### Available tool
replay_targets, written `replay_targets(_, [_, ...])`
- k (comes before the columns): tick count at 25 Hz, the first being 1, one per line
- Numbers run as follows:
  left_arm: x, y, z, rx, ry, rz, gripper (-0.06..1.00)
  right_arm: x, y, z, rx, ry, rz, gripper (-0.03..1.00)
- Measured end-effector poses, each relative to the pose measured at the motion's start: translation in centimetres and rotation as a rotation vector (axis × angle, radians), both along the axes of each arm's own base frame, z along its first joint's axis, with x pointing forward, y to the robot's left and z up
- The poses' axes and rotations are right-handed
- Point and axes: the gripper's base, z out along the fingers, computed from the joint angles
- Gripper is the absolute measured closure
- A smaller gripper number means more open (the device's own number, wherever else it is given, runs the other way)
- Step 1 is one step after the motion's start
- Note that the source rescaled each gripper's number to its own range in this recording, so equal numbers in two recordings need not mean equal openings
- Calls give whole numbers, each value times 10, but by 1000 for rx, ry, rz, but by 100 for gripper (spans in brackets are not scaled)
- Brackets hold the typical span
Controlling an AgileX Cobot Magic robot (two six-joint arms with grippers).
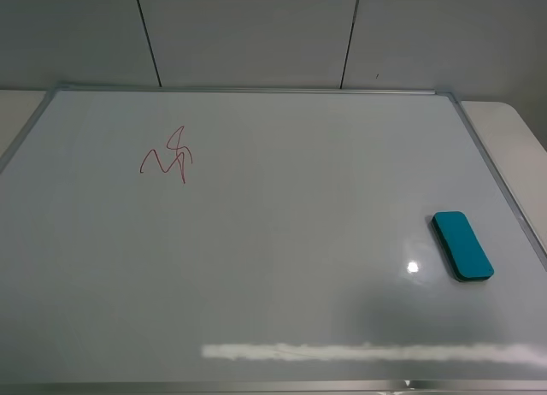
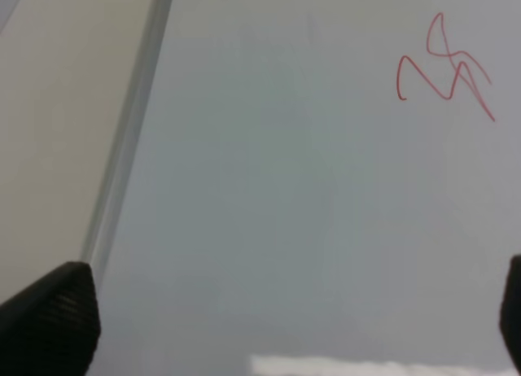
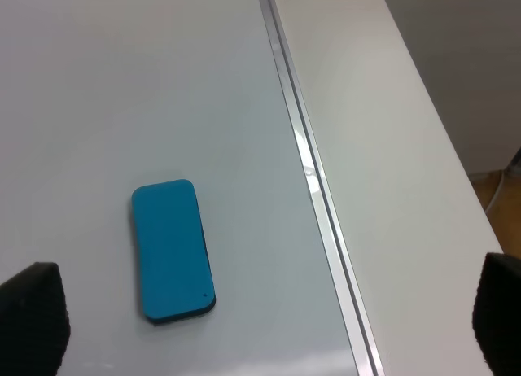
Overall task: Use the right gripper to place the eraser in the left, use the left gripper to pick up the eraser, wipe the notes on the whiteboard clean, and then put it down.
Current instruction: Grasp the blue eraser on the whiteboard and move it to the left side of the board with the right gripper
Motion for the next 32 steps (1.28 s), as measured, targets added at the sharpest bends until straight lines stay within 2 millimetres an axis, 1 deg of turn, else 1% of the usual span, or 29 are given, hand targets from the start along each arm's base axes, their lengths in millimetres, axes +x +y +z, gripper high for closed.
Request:
replay_targets(3, [0,0,0,0,0,0,-6,0,2,0,22,-1,20,-3])
replay_targets(10, [0,0,0,0,0,0,-6,0,9,0,101,-2,161,-3])
replay_targets(19, [0,0,0,0,0,0,-6,0,10,0,108,-3,179,-3])
replay_targets(21, [0,0,0,0,0,0,-6,-1,10,3,114,-12,176,-3])
replay_targets(23, [0,0,0,0,0,0,-6,1,10,13,119,-21,172,-3])
replay_targets(25, [0,0,0,0,0,0,-6,11,9,26,113,-17,163,-3])
replay_targets(27, [0,0,0,0,0,0,-6,28,8,38,100,13,151,-3])
replay_targets(29, [0,0,0,0,0,0,-6,48,8,47,97,44,143,-3])
replay_targets(32, [0,0,0,0,0,0,-6,84,10,58,116,107,128,-3])
